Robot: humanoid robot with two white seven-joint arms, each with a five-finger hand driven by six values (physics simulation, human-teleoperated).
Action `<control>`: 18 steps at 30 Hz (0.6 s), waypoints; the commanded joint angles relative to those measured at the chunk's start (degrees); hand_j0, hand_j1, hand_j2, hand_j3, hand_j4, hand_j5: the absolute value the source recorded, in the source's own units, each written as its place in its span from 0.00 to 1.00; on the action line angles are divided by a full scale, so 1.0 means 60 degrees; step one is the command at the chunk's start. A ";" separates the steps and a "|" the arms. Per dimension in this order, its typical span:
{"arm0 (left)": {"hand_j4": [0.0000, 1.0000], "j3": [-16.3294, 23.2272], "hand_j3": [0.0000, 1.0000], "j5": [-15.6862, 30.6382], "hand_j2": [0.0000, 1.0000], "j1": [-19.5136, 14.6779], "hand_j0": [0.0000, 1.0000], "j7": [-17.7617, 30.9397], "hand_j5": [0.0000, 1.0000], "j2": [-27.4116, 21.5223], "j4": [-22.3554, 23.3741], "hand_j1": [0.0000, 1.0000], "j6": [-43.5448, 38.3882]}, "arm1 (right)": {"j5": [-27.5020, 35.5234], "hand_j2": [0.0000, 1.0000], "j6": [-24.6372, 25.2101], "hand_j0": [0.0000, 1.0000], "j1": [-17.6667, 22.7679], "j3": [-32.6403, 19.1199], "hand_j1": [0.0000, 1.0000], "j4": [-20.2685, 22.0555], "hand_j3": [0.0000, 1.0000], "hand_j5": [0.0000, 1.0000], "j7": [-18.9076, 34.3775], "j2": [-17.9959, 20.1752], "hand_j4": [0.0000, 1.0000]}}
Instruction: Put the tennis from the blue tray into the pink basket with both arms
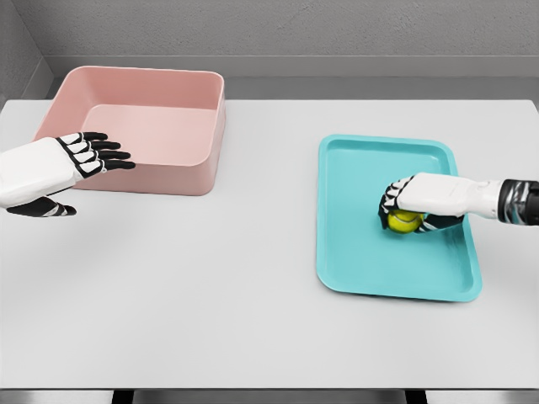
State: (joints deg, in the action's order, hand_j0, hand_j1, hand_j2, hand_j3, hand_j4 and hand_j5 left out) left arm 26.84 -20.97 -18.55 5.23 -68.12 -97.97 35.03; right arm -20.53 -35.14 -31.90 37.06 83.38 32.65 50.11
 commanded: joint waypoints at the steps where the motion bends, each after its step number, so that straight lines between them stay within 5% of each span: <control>1: 1.00 -0.0005 1.00 0.0052 1.00 0.0000 1.00 -0.0007 1.00 -0.0013 -0.0005 1.00 -0.0005 | 0.0081 0.48 0.0023 0.48 0.0000 -0.0054 0.48 0.0063 0.48 0.48 -0.0007 0.0042 0.48; 18: 1.00 -0.0005 1.00 0.0052 1.00 0.0015 1.00 -0.0007 1.00 -0.0028 -0.0035 1.00 -0.0005 | 0.0081 0.46 0.0023 0.46 -0.0469 -0.0054 0.46 0.1366 0.46 0.46 -0.0007 -0.0016 0.46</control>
State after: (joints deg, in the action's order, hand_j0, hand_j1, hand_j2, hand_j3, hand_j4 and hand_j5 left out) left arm 26.82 -21.00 -18.46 5.22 -68.19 -98.08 35.03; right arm -20.36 -35.15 -34.72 36.77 90.47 32.64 50.04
